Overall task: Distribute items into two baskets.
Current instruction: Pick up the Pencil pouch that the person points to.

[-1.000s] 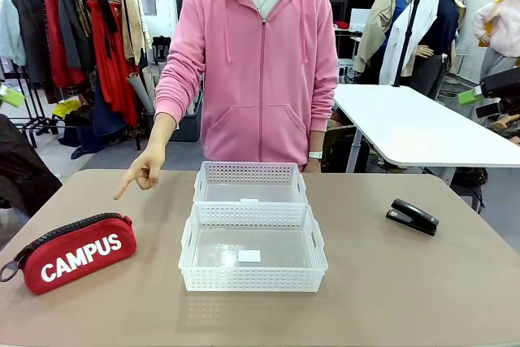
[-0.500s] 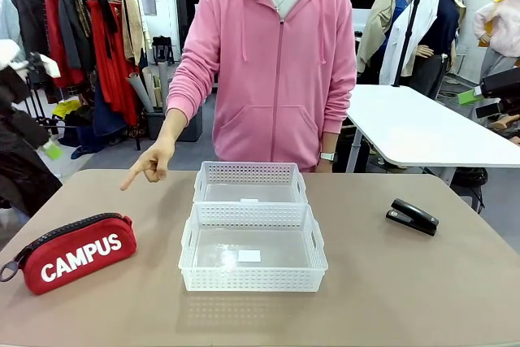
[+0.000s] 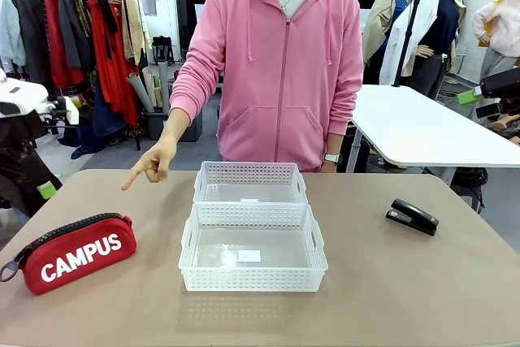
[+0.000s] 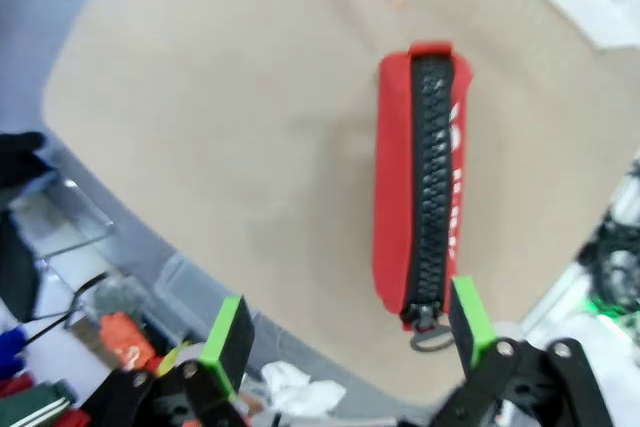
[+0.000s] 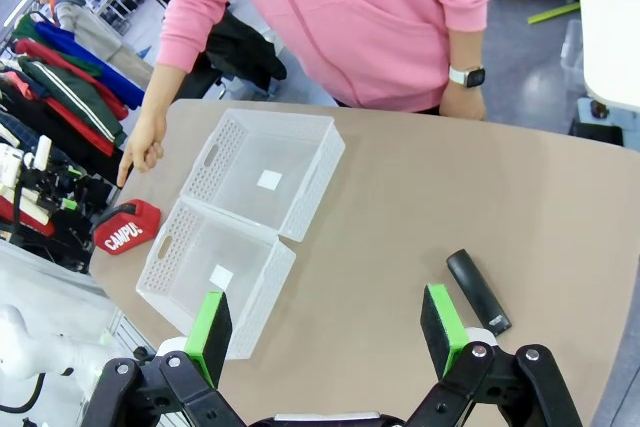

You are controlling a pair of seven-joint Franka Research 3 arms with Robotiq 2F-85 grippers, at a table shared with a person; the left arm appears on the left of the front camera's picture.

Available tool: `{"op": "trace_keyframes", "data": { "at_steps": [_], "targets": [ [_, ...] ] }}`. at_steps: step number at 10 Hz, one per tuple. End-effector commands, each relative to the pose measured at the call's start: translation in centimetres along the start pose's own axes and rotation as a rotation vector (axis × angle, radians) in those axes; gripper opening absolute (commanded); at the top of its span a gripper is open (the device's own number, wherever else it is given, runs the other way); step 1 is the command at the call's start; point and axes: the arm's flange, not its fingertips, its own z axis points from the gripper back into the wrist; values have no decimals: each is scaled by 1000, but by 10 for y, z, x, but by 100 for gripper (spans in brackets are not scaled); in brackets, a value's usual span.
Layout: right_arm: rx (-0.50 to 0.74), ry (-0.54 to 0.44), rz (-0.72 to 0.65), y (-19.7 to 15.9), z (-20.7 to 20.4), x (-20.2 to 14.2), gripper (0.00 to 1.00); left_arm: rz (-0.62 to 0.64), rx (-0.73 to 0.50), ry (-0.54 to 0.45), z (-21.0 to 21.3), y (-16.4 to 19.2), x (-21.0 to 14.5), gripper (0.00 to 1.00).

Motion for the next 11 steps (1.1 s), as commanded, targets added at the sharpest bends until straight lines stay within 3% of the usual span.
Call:
{"op": "trace_keyframes", "data": {
  "at_steps": [1, 3, 11],
  "targets": [
    [14, -9, 1, -1, 0, 1, 100, -39, 42, 58, -14, -2, -2, 100],
    [14, -9, 1, -1, 0, 1, 100, -76, -6, 97, -25, -5, -2, 100],
    [14, -9, 1, -1, 0, 1, 100, -82, -138, 78, -60, -9, 3, 100]
  ]
}}
